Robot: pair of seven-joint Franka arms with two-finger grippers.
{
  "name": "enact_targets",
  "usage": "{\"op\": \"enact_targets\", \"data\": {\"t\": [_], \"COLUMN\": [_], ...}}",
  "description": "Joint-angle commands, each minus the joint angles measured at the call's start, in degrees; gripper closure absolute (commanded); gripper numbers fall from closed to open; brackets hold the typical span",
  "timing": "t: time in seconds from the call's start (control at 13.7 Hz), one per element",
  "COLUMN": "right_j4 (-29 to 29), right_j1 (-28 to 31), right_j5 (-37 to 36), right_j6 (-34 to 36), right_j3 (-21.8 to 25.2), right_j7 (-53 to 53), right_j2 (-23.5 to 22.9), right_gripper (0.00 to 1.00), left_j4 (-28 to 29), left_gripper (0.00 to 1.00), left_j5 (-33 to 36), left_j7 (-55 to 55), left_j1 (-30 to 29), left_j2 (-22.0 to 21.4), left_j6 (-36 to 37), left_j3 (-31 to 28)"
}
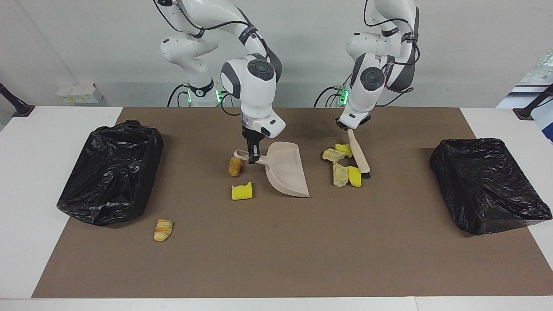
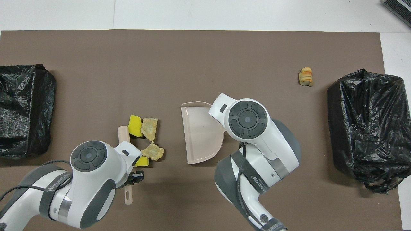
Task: Sweep and dump trash in bin
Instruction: 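Sweep the trash pieces into the dustpan with the brush in the left gripper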
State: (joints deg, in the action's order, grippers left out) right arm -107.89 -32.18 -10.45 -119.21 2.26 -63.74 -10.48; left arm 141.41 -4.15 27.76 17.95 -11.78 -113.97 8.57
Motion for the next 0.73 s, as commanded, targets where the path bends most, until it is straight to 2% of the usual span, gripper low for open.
{"op": "enact_targets", "data": {"t": [0.0,0.15,0.36,0.66], "right_j4": [-2.24,-2.33,-2.50,-4.52], "right_j1": [-0.25,-0.34,-1.22,-0.96], "right_j5": [-0.19,-0.19,-0.19,1.04], "right_j6": [-1.64,-1.81,-2.42,-5.93], "right_j3": [-0.33,-0.33,-0.33,-0.51], "right_j7": [-1.48,0.01,1.59,4.31], "right_j2": [0.90,0.90,0.55,-0.32], "right_gripper": [1.00,1.00,1.00,1.00], "left_j4": [-0.34,-0.43,-4.55,-8.86], "left_gripper": [1.00,1.00,1.00,1.00], "left_j5": [-1.13,-2.35,-5.69,-10.25], "left_j7": [-1.48,-1.13,-0.34,0.53], "left_j1": [3.40,5.16,9.56,15.35], "left_j2": [0.79,1.14,7.20,8.88], "left_j6": [-1.61,-3.53,-6.88,-6.88], "left_j3": [-0.49,-0.49,-0.49,-0.40]}}
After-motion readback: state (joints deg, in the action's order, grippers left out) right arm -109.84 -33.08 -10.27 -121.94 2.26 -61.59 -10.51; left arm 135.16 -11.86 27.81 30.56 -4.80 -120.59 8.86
